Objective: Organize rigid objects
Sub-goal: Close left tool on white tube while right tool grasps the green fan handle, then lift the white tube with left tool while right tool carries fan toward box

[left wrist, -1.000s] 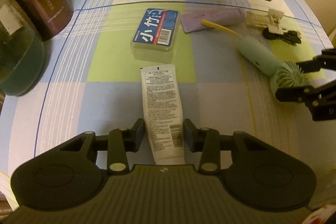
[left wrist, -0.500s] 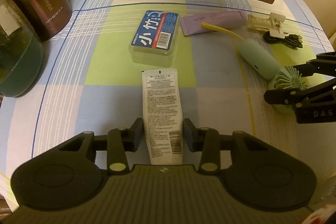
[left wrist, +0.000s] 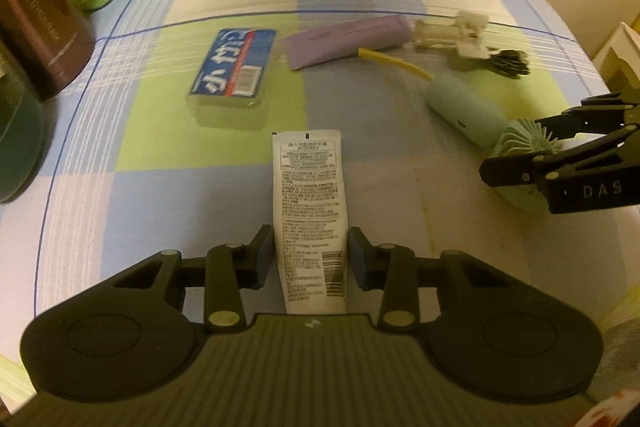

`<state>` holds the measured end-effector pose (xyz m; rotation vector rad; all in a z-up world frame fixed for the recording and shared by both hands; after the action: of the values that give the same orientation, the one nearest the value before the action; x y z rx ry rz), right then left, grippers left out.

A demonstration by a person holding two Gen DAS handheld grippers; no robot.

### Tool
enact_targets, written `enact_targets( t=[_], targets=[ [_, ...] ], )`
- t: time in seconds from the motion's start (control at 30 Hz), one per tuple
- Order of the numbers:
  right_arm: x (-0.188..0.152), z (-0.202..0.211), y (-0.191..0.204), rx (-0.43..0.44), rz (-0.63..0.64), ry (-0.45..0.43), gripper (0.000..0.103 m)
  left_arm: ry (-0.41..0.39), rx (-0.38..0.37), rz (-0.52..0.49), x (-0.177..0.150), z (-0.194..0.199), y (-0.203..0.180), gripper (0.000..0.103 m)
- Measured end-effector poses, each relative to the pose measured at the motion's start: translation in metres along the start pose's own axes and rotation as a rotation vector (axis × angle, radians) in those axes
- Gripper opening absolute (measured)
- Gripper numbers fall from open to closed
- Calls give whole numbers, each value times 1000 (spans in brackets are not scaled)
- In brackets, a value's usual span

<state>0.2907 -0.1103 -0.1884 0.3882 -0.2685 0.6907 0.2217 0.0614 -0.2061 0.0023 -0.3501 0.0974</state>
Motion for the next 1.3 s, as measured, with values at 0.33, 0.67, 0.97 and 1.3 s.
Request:
enact_targets(
  t=[0.33, 0.67, 0.97, 1.3],
  targets=[
    [-9, 10, -5, 3, -31, 11, 63, 0, -7, -37, 13, -4, -11, 36],
    [2, 9, -4, -14, -49, -1, 56, -5, -1, -44, 21, -7, -10, 36],
    [11, -15, 7, -85, 54, 27, 34, -23, 1, -39, 27, -4, -8, 36],
    [18, 18, -1, -2, -58, -143, 33, -70, -5, -32, 45, 11, -4, 36]
  ],
)
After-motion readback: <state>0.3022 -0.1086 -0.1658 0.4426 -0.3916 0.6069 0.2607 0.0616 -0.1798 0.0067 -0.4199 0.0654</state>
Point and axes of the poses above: each gripper's, at about its wrist camera, not at the fingertips, and z roughly against the way its jaws point, y to its left, x to its top, the point moved 9 cm from there along -z, roughly the way its jaws point, and after that the axes turned 6 degrees about y, right-handed, at the moved point
